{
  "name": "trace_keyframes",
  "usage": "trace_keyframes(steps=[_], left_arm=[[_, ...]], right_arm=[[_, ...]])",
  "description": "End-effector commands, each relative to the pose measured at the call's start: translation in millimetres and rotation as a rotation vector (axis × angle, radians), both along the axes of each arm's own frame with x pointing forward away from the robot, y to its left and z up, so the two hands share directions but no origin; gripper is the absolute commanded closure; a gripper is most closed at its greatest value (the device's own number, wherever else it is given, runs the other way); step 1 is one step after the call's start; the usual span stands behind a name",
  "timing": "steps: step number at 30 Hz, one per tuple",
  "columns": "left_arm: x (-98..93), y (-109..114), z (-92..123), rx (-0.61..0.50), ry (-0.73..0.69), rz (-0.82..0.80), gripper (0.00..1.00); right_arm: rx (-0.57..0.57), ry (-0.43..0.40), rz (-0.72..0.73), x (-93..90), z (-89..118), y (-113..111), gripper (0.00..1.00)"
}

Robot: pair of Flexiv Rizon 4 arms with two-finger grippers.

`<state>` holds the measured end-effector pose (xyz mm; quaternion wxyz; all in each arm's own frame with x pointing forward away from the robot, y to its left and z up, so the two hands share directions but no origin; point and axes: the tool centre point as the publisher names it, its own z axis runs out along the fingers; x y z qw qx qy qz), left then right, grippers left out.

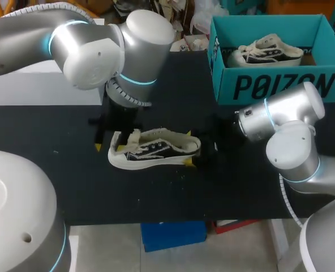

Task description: Take the shoe out of the shoebox, open the shoe tongue, remove and reinsert the insole, then place the shoe into the shoebox

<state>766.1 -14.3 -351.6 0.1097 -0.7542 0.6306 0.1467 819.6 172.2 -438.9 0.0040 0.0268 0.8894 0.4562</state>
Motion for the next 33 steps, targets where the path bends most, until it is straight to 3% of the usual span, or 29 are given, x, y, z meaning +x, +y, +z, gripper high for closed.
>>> trace_keyframes(steps=[1, 4, 9, 11, 12, 19, 20, 24, 27, 30, 33], left_arm=[[-1.0, 8, -10, -0.009, 0.011, 0.004, 0.5], [-1.3, 9, -11, -0.009, 0.015, 0.008, 0.45], [-2.6, 11, 0, -0.016, 0.002, -0.017, 0.22], [-3.7, 10, 9, -0.038, -0.017, -0.068, 0.04], [-4.4, 9, 15, -0.065, -0.029, -0.087, 0.0], [-4.2, -11, 63, -0.228, -0.093, -0.446, 0.0], [-3.4, -16, 71, -0.268, -0.095, -0.523, 0.08], [3.9, -36, 94, -0.432, -0.048, -0.835, 1.0], [9.8, -57, 102, -0.559, 0.061, -1.113, 1.0], [13.5, -76, 104, -0.765, 0.192, -1.409, 1.0], [20.1, -88, 105, -0.879, 0.219, -1.481, 1.0]], right_arm=[[-0.002, 0.001, -0.003, 1.1, -4, -1, 1.0], [-0.002, 0.001, -0.003, 1.1, -4, -1, 1.0], [-0.002, 0.001, -0.003, 1.1, -4, -1, 1.0], [-0.002, 0.001, -0.003, 1.1, -4, -1, 1.0], [-0.002, 0.001, -0.003, 1.1, -4, -1, 1.0], [-0.002, 0.001, -0.003, 1.1, -4, -1, 1.0], [-0.002, 0.001, -0.003, 1.1, -4, -1, 1.0], [-0.002, 0.001, -0.003, 1.1, -4, -1, 1.0], [-0.002, 0.001, -0.003, 1.1, -4, -1, 1.0], [-0.002, 0.001, -0.003, 1.1, -4, -1, 1.0], [-0.002, 0.001, -0.003, 1.1, -4, -1, 1.0]])
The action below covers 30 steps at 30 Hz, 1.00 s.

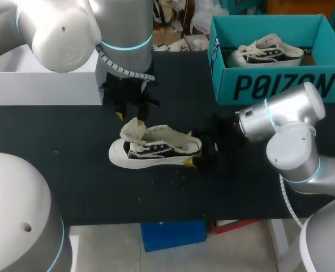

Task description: Take the shoe out of the shoebox, open the shoe tongue, remove and reinsert the insole, then place the shoe into the shoebox

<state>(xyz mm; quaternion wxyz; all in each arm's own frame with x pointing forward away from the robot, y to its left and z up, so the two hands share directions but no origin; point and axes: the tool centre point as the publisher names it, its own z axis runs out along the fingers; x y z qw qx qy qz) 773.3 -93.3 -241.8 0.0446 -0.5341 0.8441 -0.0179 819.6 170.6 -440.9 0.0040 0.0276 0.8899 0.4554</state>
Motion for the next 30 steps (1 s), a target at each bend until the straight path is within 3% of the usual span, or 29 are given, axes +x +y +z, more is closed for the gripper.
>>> trace_keyframes(steps=[1, 3, 4, 18, 23, 24, 30], left_arm=[[16.5, -13, -7, -0.451, 0.271, -0.94, 1.0], [27.3, -25, -11, -0.445, 0.341, -0.958, 1.0], [35.7, -31, -13, -0.38, 0.362, -0.794, 1.0], [35.7, -31, -13, -0.38, 0.362, -0.794, 1.0], [28.2, -48, -14, -0.291, 0.435, -1.273, 1.0], [26.6, -51, -15, -0.239, 0.455, -1.29, 1.0], [26.6, -51, -15, -0.239, 0.455, -1.29, 1.0]], right_arm=[[0.0, 0.001, -0.002, 1.1, -2, 1, 1.0], [0.0, 0.001, -0.002, 1.1, -2, 1, 1.0], [0.0, 0.001, -0.002, 1.1, -2, 1, 1.0], [0.0, 0.001, -0.002, 1.1, -2, 1, 1.0], [0.0, 0.001, -0.002, 1.1, -2, 1, 1.0], [0.0, 0.001, -0.002, 1.1, -2, 1, 1.0], [0.0, 0.001, -0.002, 1.1, -2, 1, 1.0]])
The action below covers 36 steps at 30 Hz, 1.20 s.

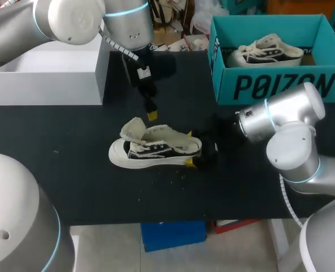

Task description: Take the shoe out of the shoebox, open the shoe tongue, remove and reinsert the insole, then place the shoe into the shoebox

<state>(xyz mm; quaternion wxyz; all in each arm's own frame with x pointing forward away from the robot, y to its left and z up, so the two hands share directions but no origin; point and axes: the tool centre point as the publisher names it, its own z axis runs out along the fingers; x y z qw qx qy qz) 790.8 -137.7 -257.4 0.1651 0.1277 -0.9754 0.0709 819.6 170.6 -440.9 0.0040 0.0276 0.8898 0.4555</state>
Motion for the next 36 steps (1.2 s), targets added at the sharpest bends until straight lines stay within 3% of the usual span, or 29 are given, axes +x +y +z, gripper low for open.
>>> trace_keyframes(steps=[1, 8, 11, 22, 28, 36], left_arm=[[9.1, -6, 1, 0.015, 0.076, -0.437, 1.0], [9.1, -6, 1, 0.015, 0.076, -0.437, 1.0], [12.4, -3, -10, 0.049, 0.01, -0.43, 1.0], [15.4, 0, -38, -0.011, -0.102, -0.317, 1.0], [16.8, -10, -56, -0.023, -0.072, -0.351, 1.0], [16.8, -10, -56, -0.023, -0.072, -0.351, 1.0]], right_arm=[[0.0, 0.001, -0.002, 1.1, -2, 1, 1.0], [0.0, 0.001, -0.002, 1.1, -2, 1, 1.0], [0.0, 0.001, -0.002, 1.1, -2, 1, 1.0], [0.0, 0.001, -0.002, 1.1, -2, 1, 1.0], [0.0, 0.001, -0.002, 1.1, -2, 1, 1.0], [0.0, 0.001, -0.002, 1.1, -2, 1, 1.0]])
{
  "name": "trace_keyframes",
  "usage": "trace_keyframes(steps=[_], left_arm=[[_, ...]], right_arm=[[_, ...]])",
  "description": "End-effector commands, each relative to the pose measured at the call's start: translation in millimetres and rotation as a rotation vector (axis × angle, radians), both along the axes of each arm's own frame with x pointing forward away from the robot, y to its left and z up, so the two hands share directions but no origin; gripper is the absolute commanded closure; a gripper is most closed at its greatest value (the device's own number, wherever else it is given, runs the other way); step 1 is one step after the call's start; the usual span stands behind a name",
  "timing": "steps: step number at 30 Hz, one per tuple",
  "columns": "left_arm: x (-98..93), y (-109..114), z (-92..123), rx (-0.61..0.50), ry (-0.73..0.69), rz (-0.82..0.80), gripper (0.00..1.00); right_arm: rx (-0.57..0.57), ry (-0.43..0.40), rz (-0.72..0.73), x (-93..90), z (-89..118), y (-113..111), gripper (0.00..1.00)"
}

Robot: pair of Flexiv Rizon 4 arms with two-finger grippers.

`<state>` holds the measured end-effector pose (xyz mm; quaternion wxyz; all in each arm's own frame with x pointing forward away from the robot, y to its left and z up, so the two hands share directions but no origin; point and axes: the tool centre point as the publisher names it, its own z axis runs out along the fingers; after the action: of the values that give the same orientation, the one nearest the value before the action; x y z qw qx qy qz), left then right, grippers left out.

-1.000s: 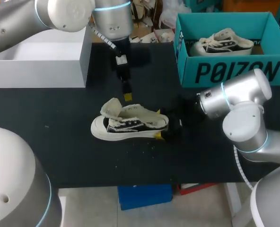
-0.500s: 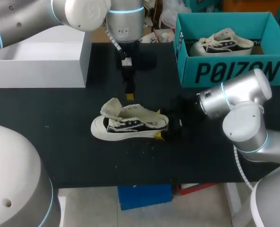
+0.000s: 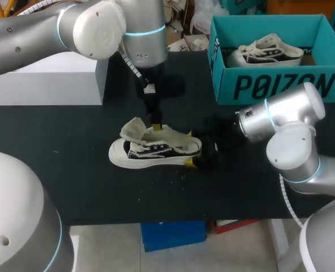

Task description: Take the shoe out of the shoebox, open the shoe tongue, remove and reinsert the insole, then place the shoe into the shoebox

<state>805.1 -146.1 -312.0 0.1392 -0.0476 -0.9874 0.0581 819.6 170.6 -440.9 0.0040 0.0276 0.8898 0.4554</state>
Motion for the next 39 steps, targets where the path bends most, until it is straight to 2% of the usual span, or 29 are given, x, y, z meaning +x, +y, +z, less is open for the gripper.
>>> trace_keyframes(steps=[1, 4, 12, 28, 39], left_arm=[[2.6, -2, -1, 0.003, 0.003, -0.003, 1.0], [2.6, -2, -1, 0.003, 0.003, -0.003, 1.0], [5.9, 4, -21, -0.031, 0.023, -0.009, 1.0], [-2.3, -14, -50, -0.027, 0.078, -0.03, 1.0], [-7.1, -17, -52, -0.038, 0.099, -0.026, 1.0]], right_arm=[[0.0, 0.001, -0.002, 1.0, -2, 1, 1.0], [0.0, 0.001, -0.002, 1.0, -2, 1, 1.0], [0.0, 0.001, -0.002, 1.0, -2, 1, 1.0], [0.0, 0.001, -0.002, 1.0, -2, 1, 1.0], [0.0, 0.001, -0.002, 1.0, -2, 1, 1.0]])
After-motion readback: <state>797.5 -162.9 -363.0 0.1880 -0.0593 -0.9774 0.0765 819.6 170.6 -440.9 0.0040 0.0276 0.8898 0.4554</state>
